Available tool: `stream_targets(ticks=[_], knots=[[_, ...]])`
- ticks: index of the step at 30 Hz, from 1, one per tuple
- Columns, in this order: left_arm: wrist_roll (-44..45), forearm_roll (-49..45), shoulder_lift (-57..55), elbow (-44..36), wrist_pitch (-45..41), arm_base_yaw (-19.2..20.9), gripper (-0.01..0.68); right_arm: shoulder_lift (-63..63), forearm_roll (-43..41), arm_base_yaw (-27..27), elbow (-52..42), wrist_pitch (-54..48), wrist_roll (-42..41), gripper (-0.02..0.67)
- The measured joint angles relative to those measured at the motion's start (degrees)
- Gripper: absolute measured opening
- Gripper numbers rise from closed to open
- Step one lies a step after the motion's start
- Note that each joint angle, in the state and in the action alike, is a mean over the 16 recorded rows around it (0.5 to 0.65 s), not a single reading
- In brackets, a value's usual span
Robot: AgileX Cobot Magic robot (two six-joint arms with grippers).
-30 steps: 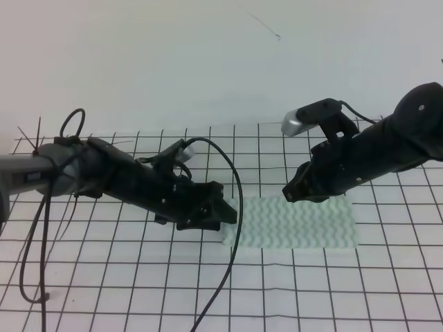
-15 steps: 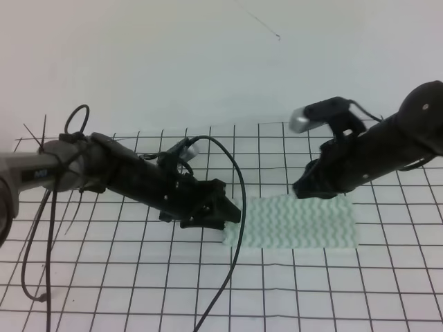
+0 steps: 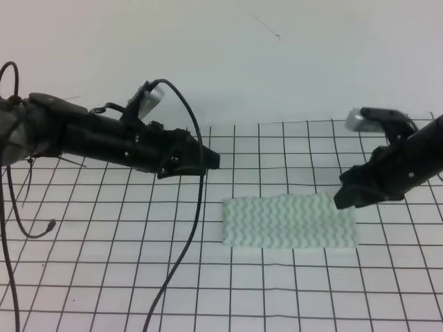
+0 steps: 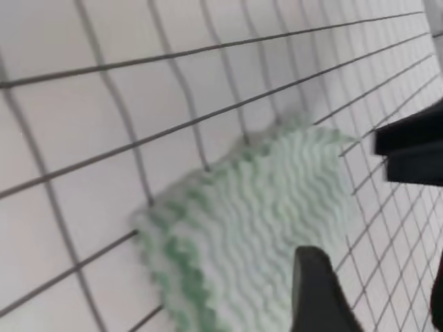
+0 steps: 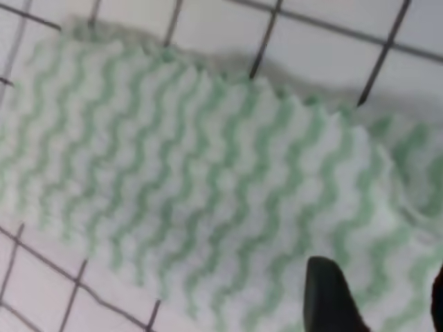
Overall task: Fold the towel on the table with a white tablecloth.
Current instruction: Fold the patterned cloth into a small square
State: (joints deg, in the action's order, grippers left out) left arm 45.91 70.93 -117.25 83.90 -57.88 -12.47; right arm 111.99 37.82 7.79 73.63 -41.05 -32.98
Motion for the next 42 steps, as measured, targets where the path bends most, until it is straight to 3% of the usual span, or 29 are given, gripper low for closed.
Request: stream_targets(ticks=[15, 32, 42], knots=[[1.9, -1.3, 1.6, 0.0, 3.8, -5.8, 0.330, 5.7, 6.5, -0.1, 0.0, 0.0, -3.1, 0.304], [2.0, -1.5, 1.7, 0.1, 2.4, -6.3, 0.329, 4.7, 11.9, 0.4, 0.2, -0.4, -5.9, 0.036], [1.9, -2.7, 3.0, 2.7, -1.1, -6.1, 0.330, 3.8, 13.6, 3.2, 0.6, 1.5, -5.4, 0.006]])
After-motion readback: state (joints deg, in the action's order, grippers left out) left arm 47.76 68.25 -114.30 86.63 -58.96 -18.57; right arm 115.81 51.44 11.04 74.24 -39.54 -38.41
